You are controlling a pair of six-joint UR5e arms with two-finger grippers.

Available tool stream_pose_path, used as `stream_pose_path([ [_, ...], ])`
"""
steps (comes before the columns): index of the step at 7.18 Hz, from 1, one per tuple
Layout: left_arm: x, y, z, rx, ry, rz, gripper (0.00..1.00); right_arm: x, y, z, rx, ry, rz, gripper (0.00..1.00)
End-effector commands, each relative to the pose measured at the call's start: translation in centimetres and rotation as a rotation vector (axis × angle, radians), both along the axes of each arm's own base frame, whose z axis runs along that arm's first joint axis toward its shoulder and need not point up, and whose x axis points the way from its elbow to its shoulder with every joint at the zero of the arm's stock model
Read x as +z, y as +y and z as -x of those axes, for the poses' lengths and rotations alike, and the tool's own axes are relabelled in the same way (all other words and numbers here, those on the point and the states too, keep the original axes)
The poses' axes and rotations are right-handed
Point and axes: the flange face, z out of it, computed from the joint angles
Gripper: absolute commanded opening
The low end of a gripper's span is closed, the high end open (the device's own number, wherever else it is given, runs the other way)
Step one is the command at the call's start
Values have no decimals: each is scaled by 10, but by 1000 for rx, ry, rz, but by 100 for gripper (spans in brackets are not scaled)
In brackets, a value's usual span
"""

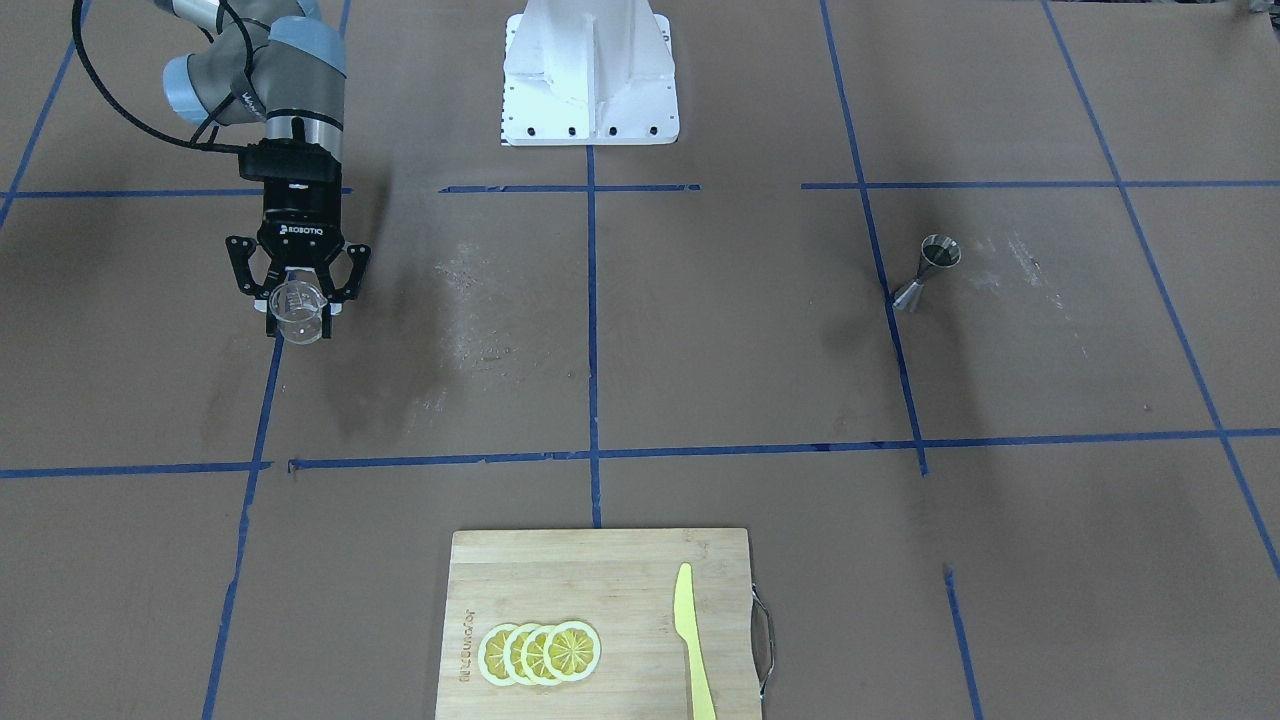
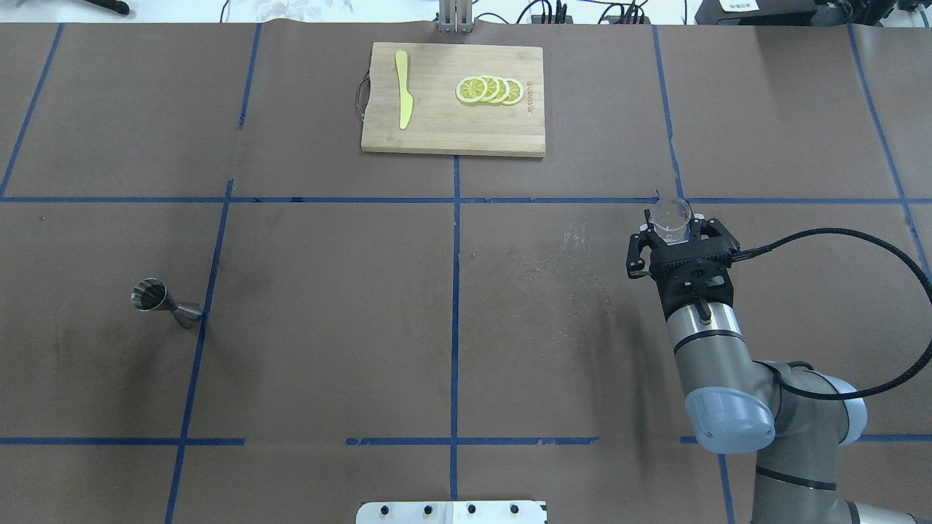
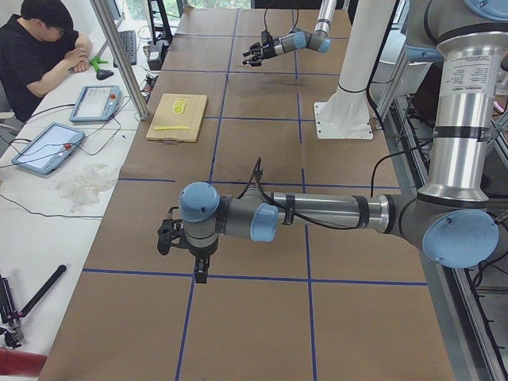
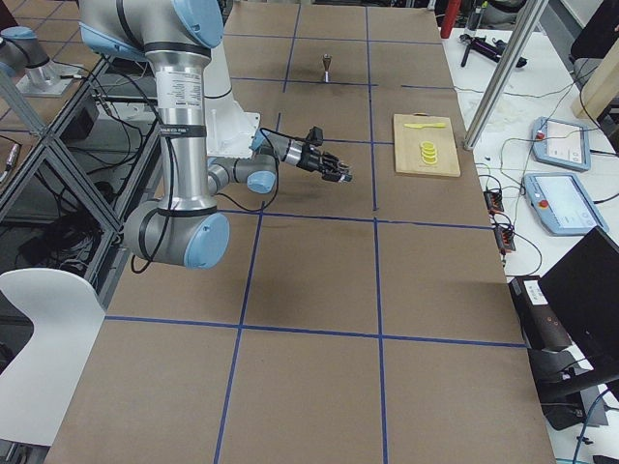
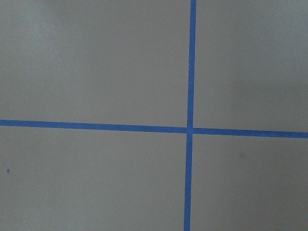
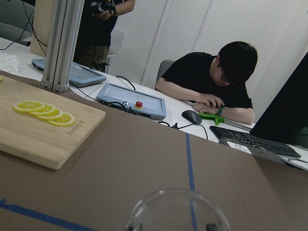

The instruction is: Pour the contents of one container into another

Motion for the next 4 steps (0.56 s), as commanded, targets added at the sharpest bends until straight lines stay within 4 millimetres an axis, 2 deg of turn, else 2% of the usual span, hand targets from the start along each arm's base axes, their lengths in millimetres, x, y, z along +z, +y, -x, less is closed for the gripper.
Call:
stream_pose_path([
  [1,-2,-1,0,0,0,-3,100,45,10,-22,-22,-45,77,0],
  [3,-3,-2,0,0,0,-5,100,54,11,-26,-11,-27,78,0],
  [4,-3,-2,0,0,0,-5,100,73,10,-24,6,10,77,0],
])
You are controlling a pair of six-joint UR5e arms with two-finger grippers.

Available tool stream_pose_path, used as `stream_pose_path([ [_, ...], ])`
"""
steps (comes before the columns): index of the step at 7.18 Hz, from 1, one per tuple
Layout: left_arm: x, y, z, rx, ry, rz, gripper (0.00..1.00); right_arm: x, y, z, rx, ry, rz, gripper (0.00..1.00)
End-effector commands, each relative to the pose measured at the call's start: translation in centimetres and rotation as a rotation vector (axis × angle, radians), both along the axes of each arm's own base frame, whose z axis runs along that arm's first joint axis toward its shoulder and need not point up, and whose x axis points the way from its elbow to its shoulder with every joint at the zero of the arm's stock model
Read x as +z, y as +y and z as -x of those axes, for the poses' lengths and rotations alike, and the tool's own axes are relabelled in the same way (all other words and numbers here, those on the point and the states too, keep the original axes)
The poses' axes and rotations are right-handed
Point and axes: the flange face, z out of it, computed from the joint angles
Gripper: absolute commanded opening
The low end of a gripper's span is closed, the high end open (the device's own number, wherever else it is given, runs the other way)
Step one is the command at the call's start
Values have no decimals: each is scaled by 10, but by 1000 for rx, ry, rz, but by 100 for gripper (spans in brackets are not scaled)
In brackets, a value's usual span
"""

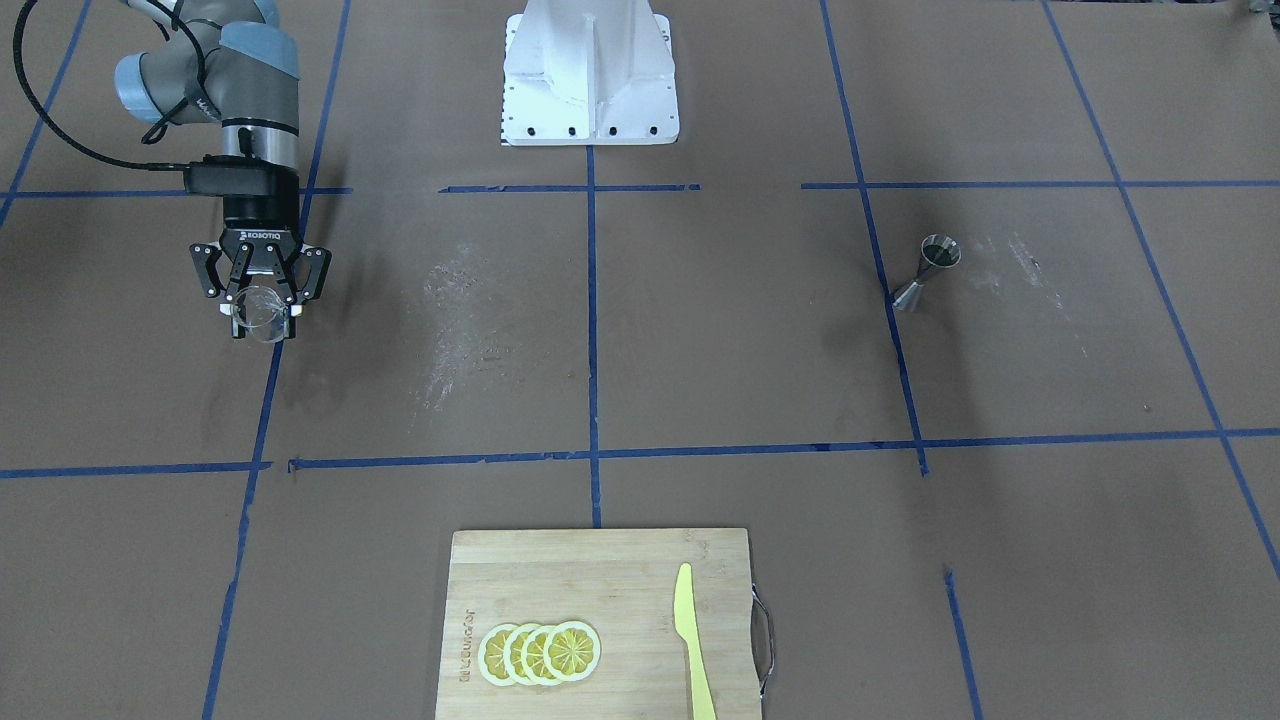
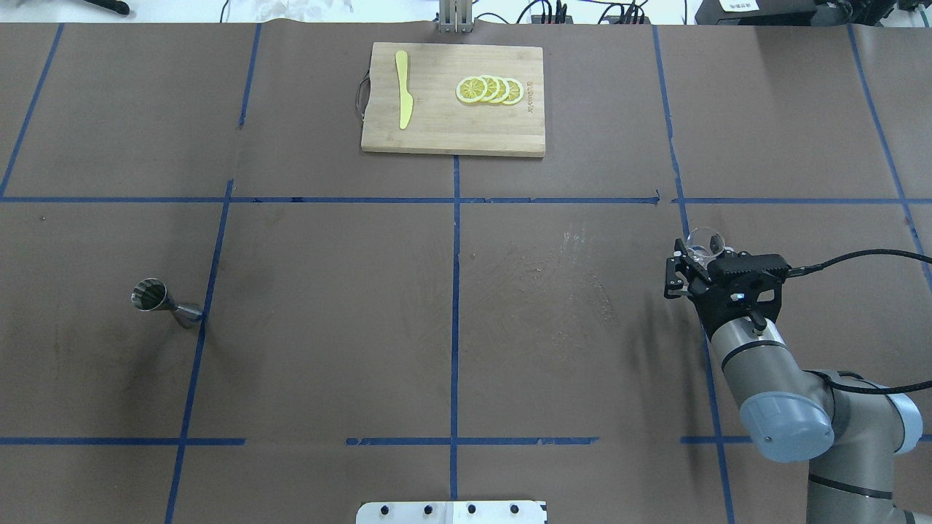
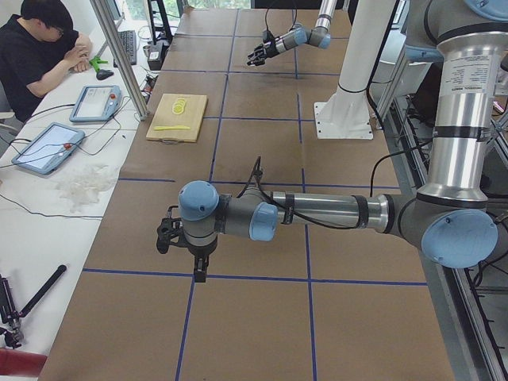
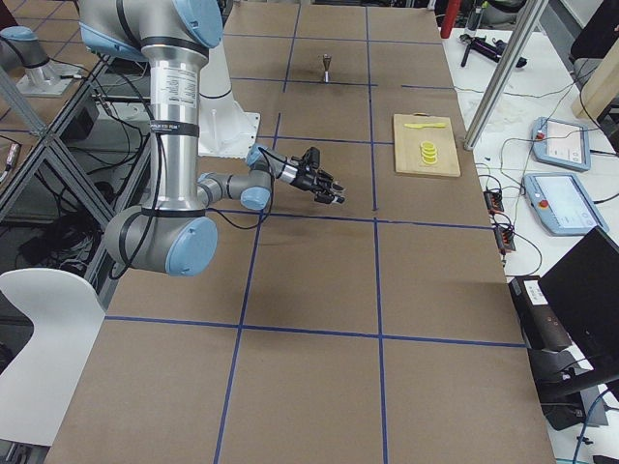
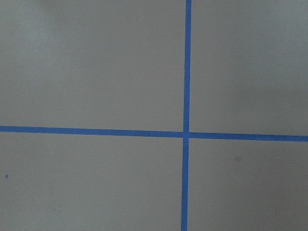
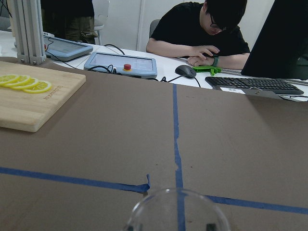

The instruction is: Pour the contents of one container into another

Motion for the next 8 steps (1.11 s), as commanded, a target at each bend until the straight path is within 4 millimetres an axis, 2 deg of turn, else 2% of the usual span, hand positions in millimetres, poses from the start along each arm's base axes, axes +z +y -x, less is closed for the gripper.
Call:
stream_pose_path([
  [1,0,0,0,0,-2,0,100,30,1,3,38,23,7,0],
  [2,0,0,0,0,-2,0,100,34,9,10,54,4,1,0],
  [5,-2,-1,0,1,-2,-5,100,32,32,22,103,-54,-50,0],
  [7,-2,-1,0,1,-2,-5,100,54,34,27,115,-35,-49,0],
  [8,-2,-1,0,1,-2,-5,100,55,35,28,112,-32,-48,0],
])
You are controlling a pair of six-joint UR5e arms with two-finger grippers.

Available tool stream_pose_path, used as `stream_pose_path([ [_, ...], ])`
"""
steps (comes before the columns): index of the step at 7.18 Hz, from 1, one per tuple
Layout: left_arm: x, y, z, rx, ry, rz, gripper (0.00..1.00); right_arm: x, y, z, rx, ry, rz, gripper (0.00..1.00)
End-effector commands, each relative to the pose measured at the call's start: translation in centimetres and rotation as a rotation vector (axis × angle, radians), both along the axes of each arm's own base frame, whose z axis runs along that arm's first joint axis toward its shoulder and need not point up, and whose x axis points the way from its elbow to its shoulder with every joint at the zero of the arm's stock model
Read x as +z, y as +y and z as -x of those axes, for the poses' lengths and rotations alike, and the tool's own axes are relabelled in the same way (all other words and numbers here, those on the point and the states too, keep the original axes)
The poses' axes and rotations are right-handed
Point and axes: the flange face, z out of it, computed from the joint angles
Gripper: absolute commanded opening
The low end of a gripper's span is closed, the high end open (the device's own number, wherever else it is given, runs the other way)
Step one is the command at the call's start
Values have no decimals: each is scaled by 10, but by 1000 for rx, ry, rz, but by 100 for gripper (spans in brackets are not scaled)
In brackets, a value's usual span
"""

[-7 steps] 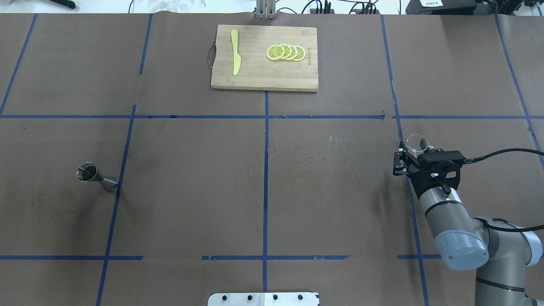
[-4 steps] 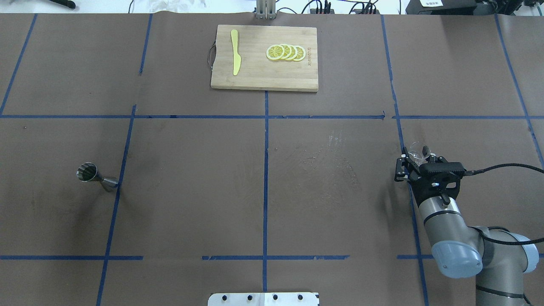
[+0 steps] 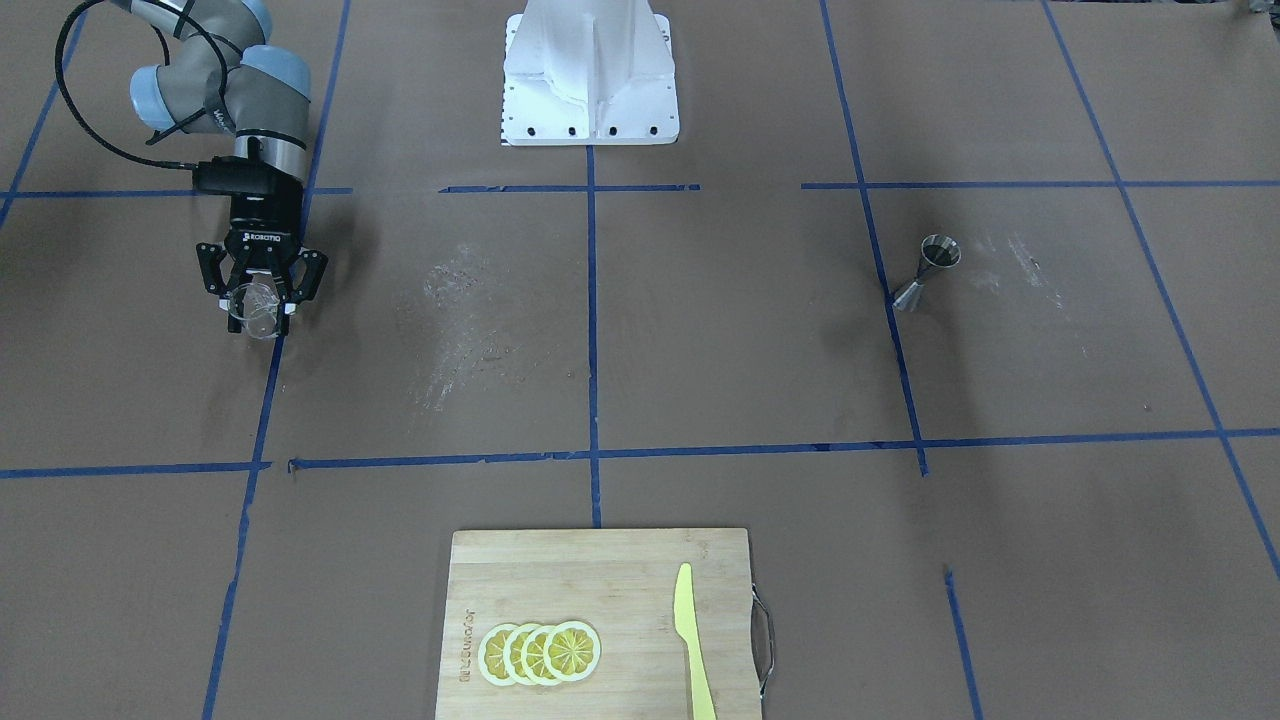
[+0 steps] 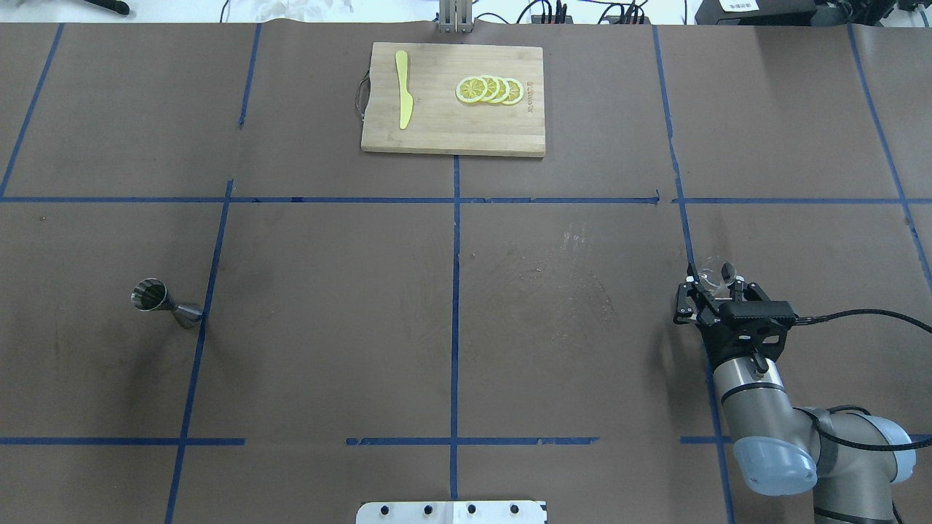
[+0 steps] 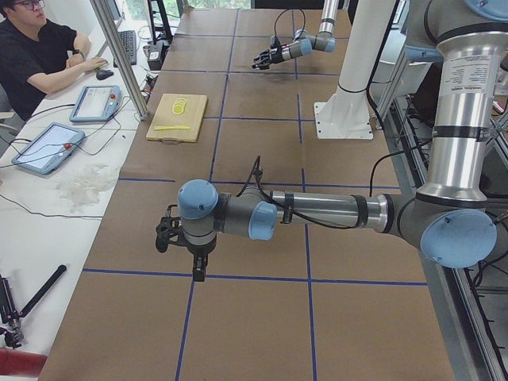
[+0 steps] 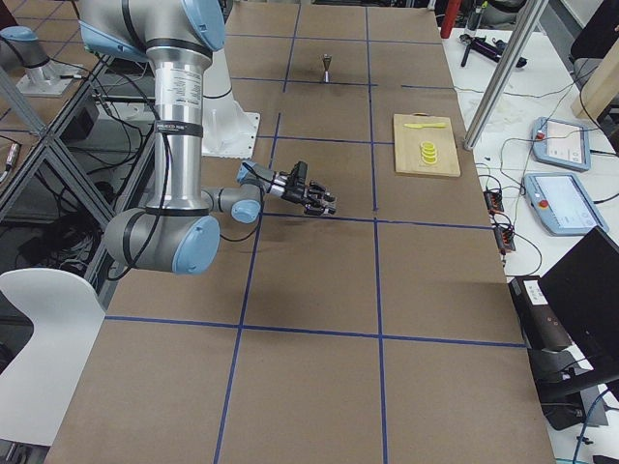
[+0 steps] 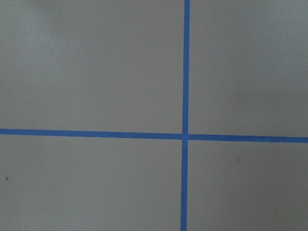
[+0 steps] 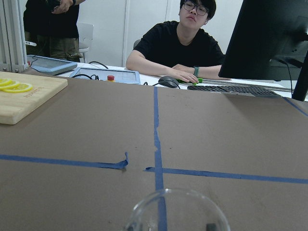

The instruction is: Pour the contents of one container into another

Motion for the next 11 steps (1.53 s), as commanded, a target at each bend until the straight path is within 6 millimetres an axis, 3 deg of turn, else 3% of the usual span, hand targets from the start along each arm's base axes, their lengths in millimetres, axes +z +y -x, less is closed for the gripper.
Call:
stream_pose_path([
  [1,0,0,0,0,0,0,100,8,3,3,-2,10,1,0],
  [8,-1,-2,-1,2,0,-2,100,28,6,7,1,12,16,0],
  [9,-1,-1,0,0,0,-2,100,28,7,8,5,1,17,6],
  [10,-1,-1,0,0,0,-2,100,29,7,8,16,-31,25,35],
  [11,-1,-2,-1,2,0,-2,100,28,9,9,17,-44,27,43],
])
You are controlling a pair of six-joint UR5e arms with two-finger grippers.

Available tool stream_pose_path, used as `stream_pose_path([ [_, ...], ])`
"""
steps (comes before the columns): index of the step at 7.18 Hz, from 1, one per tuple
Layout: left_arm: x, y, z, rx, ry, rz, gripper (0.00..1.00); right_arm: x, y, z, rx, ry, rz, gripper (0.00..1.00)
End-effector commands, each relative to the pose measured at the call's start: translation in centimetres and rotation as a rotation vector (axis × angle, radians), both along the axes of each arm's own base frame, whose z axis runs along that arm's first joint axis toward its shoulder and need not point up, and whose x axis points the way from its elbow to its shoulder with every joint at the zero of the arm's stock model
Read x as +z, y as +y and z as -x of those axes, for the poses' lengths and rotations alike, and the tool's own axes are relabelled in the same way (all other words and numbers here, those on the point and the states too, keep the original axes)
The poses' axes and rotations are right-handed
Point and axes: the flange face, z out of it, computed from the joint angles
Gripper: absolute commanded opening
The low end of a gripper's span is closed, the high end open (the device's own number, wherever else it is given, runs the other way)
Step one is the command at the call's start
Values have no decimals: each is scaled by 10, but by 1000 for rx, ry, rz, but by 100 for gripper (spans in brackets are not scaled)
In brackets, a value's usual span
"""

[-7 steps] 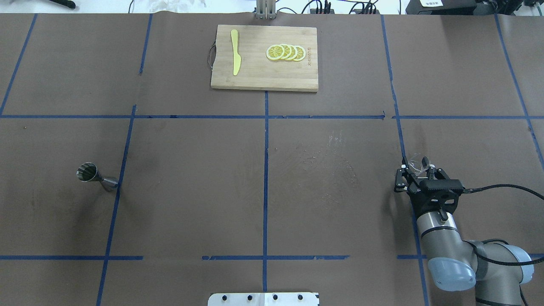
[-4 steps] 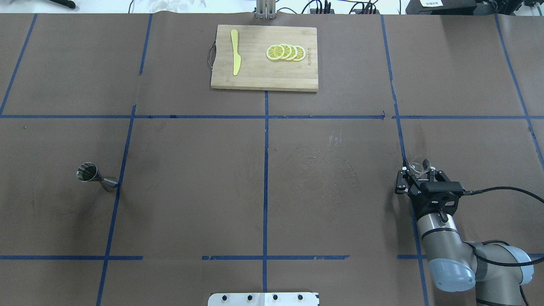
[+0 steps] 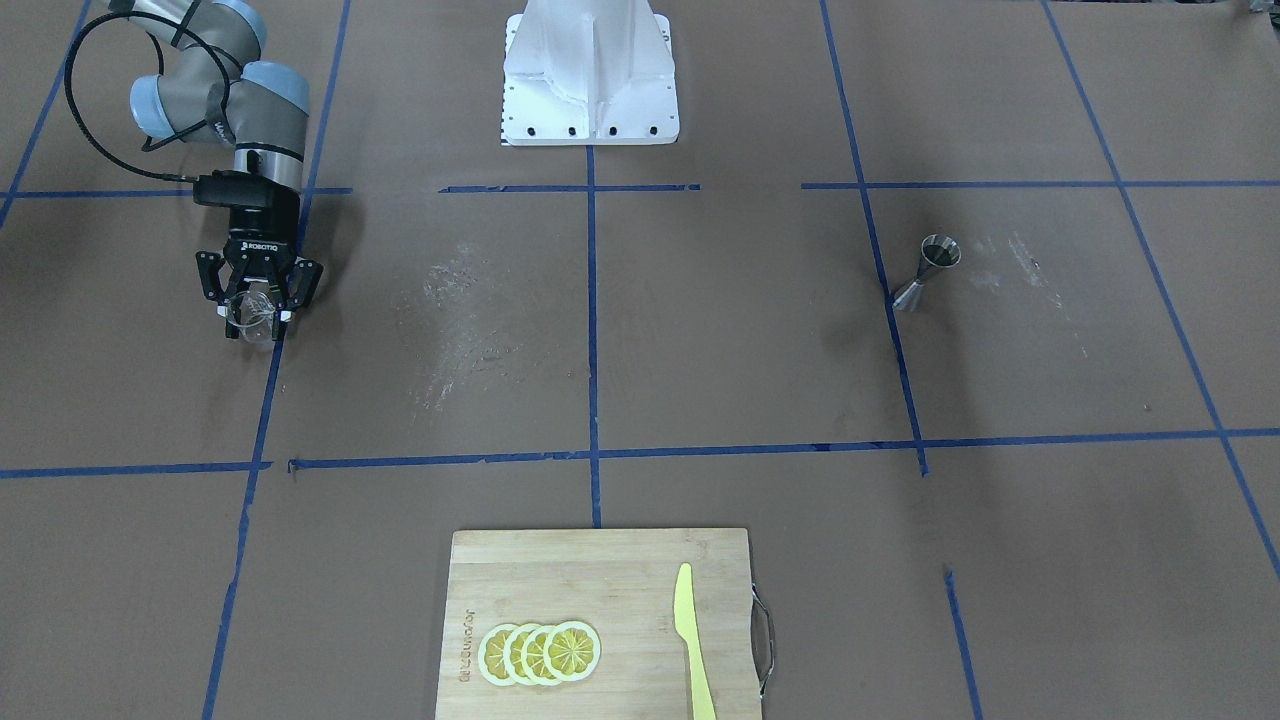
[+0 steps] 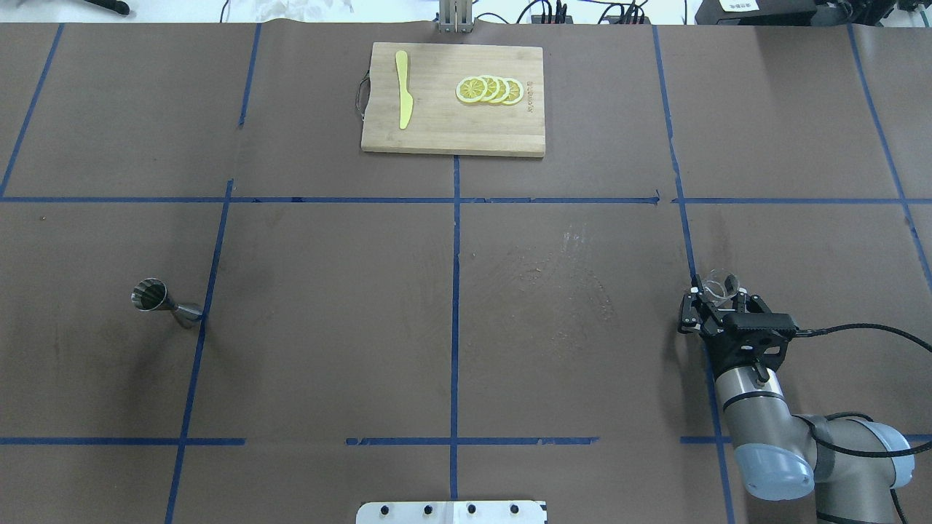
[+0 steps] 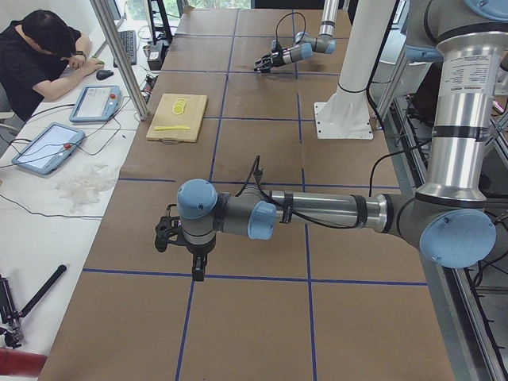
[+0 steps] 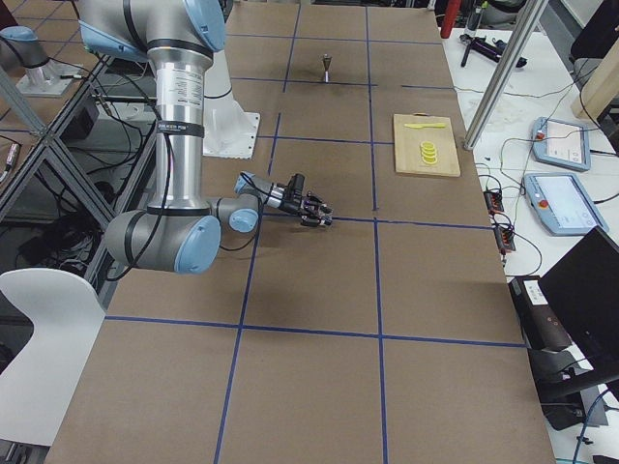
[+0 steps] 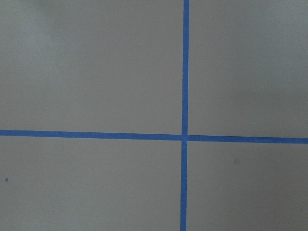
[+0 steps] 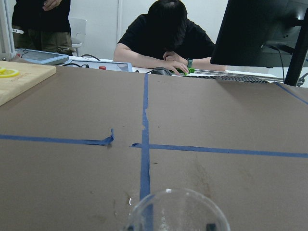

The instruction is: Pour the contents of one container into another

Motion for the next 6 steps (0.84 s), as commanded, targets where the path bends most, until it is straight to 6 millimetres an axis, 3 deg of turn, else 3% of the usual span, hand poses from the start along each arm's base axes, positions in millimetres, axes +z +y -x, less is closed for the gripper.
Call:
stream_pose_path([
  [1,-3,-3,0,1,0,-7,100,-1,2,1,4,-23,4,46],
  [2,-3,-3,0,1,0,-7,100,-3,2,2,11,-38,3,99],
  [6,-5,-4,0,1,0,-10,100,-6,2,3,25,-52,-9,100],
])
